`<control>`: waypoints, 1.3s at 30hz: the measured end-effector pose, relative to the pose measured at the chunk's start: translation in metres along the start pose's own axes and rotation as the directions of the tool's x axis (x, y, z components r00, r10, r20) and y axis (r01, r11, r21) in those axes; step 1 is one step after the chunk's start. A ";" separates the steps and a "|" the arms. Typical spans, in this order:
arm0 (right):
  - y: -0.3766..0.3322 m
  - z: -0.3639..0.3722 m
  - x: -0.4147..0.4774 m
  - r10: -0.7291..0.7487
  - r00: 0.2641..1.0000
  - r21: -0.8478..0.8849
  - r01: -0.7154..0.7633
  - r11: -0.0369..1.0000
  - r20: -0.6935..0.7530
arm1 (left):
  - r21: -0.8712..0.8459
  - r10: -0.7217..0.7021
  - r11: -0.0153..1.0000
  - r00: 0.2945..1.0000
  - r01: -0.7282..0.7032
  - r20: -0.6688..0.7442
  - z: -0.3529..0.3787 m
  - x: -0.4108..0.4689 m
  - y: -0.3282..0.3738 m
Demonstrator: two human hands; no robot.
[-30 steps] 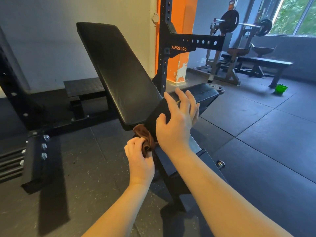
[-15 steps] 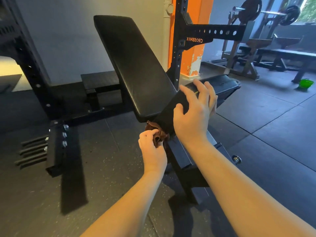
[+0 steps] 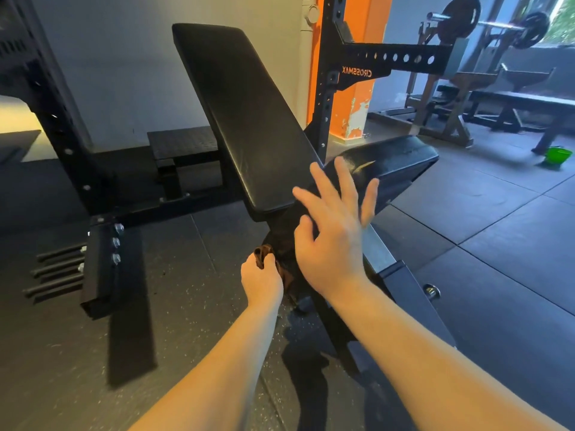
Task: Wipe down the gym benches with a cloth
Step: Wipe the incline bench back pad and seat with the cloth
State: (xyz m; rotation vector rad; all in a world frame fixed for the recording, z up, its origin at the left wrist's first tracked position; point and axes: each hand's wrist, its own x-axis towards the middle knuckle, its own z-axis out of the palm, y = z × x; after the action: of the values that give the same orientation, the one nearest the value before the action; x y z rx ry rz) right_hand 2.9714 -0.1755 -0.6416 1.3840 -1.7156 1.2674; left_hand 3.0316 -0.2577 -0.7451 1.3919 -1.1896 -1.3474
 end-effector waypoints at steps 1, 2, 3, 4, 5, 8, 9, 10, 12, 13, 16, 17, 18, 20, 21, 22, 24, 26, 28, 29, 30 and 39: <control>0.001 0.001 -0.003 -0.003 1.000 0.009 0.003 1.000 0.004 | -0.002 0.025 1.000 1.000 -0.025 0.005 -0.002 -0.002 0.003; 0.004 0.001 -0.003 0.005 1.000 0.013 -0.005 1.000 -0.002 | -0.008 0.062 0.998 0.998 -0.062 0.010 -0.003 -0.005 0.009; 0.007 -0.001 -0.003 0.011 1.000 0.015 -0.011 1.000 -0.009 | -0.023 0.117 0.993 0.993 -0.116 0.015 -0.003 -0.009 0.015; 0.009 -0.002 -0.002 0.013 1.000 0.017 -0.013 1.000 -0.010 | -0.055 0.196 0.979 0.980 -0.194 0.025 -0.002 -0.013 0.024; 0.012 0.001 -0.002 0.014 1.000 0.014 -0.014 1.000 0.000 | -0.099 0.284 0.955 0.958 -0.279 0.043 -0.001 -0.018 0.032; 0.011 0.021 -0.012 0.106 0.991 -0.075 -0.099 0.992 0.086 | -0.181 0.438 0.890 0.895 -0.418 0.089 0.005 -0.029 0.050; 0.011 0.026 -0.016 0.118 0.987 -0.108 -0.107 0.988 0.108 | -0.186 0.432 0.893 0.897 -0.411 0.091 0.007 -0.028 0.049; 0.011 0.030 -0.019 0.102 0.988 -0.116 -0.088 0.989 0.119 | -0.188 0.415 0.899 0.906 -0.395 0.081 0.008 -0.025 0.045; 0.009 0.031 -0.018 0.046 0.995 -0.090 -0.038 0.995 0.087 | -0.197 0.366 0.916 0.929 -0.350 0.049 0.005 -0.016 0.034; 0.008 0.028 -0.016 0.037 0.997 -0.081 -0.031 0.996 0.067 | -0.182 0.336 0.928 0.941 -0.326 0.030 0.004 -0.010 0.029; 0.008 0.027 -0.017 0.023 0.998 -0.086 -0.017 0.996 0.062 | -0.115 0.218 0.969 0.976 -0.220 -0.026 0.003 0.007 0.018; 0.009 0.027 -0.018 0.028 0.998 -0.082 -0.023 0.996 0.060 | -0.110 0.183 0.977 0.983 -0.185 -0.030 0.003 0.010 0.016; 0.009 0.028 -0.019 0.031 0.998 -0.075 -0.026 0.997 0.062 | -0.112 0.142 0.983 0.989 -0.145 -0.034 0.003 0.014 0.013; 0.010 0.028 -0.019 0.031 0.997 -0.070 -0.027 0.997 0.068 | -0.058 0.036 0.998 0.998 -0.039 -0.041 0.000 0.023 -0.001; 0.010 0.028 -0.019 0.026 0.997 -0.070 -0.021 0.997 0.071 | -0.020 -0.019 1.000 0.999 0.018 -0.040 -0.003 0.028 -0.013; 0.011 0.027 -0.019 0.019 0.997 -0.068 -0.015 0.998 0.072 | 0.001 -0.079 0.997 0.996 0.079 -0.036 -0.006 0.032 -0.026; 0.012 0.028 -0.019 0.008 0.997 -0.064 -0.003 0.998 0.075 | -0.028 -0.206 0.978 0.978 0.205 -0.039 -0.014 0.038 -0.048; 0.013 0.028 -0.019 0.004 0.997 -0.060 0.001 0.998 0.079 | -0.126 -0.288 0.951 0.957 0.281 -0.036 -0.019 0.041 -0.051; 0.014 0.029 -0.020 0.009 0.997 -0.040 -0.006 0.999 0.081 | -0.174 -0.291 0.942 0.957 0.288 0.009 -0.017 0.044 -0.038; 0.013 0.029 -0.020 0.011 0.997 -0.028 -0.009 1.000 0.074 | -0.181 -0.282 0.941 0.959 0.284 0.037 -0.014 0.046 -0.031; 0.012 0.029 -0.020 0.009 0.998 -0.023 -0.008 1.000 0.066 | -0.187 -0.281 0.939 0.958 0.287 0.061 -0.010 0.046 -0.025; 0.005 0.030 -0.017 0.015 0.999 -0.003 -0.015 1.000 0.032 | -0.228 -0.045 0.972 0.999 0.049 0.023 0.002 0.029 0.018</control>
State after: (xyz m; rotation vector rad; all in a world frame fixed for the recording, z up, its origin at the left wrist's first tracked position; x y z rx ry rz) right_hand 2.9747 -0.1958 -0.6695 1.3992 -1.7512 1.2576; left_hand 3.0271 -0.2892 -0.7335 1.2520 -0.9833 -1.4817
